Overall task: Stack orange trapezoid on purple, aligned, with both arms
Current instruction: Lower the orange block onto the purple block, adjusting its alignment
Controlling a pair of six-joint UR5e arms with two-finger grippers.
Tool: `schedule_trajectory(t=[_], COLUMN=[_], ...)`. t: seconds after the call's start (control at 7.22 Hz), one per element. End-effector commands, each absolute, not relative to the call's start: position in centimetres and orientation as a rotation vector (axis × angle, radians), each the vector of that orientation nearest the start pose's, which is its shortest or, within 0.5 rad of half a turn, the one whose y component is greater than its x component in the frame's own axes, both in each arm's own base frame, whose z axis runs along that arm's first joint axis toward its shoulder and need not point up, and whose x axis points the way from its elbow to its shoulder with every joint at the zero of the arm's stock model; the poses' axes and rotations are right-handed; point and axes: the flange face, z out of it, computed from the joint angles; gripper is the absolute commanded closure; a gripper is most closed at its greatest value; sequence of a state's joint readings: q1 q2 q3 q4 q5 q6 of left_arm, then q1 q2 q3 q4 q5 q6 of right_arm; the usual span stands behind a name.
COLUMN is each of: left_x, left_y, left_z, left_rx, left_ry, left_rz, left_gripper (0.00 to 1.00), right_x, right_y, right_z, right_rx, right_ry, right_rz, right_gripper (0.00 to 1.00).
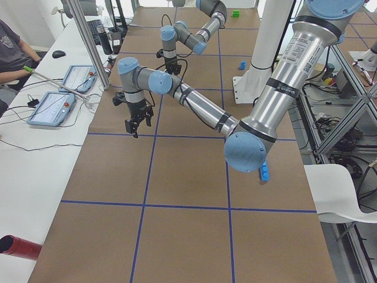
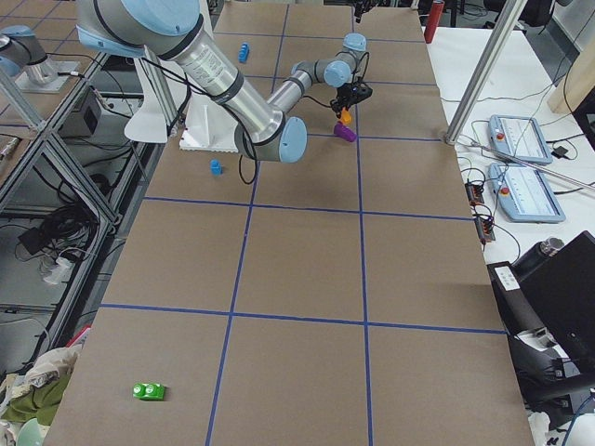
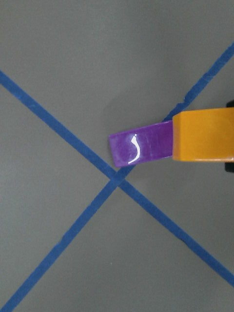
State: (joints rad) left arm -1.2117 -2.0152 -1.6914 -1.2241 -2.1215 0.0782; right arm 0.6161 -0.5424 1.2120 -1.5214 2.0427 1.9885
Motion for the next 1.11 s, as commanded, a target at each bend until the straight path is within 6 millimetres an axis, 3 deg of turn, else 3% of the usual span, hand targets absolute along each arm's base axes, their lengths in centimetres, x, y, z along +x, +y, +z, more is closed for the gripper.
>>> schedule_trajectory(t=[0.0, 0.97], left_x=[14.6, 14.5], left_y=[-61.8, -61.3], left_z=[39.8, 41.1], left_rx=[0.134, 0.119], left_ry=[0.579, 0.577], left_rz=[0.486, 0.483], left_gripper=[0.0, 0.0], right_x=[-60.8, -62.0], right_y=[-53.6, -52.7], right_z=[14.5, 15.2], right_rx=[-0.394, -0.38], right_ry=[-0.756, -0.728], right_rz=[0.81, 0.808], right_gripper=[1.0, 1.0])
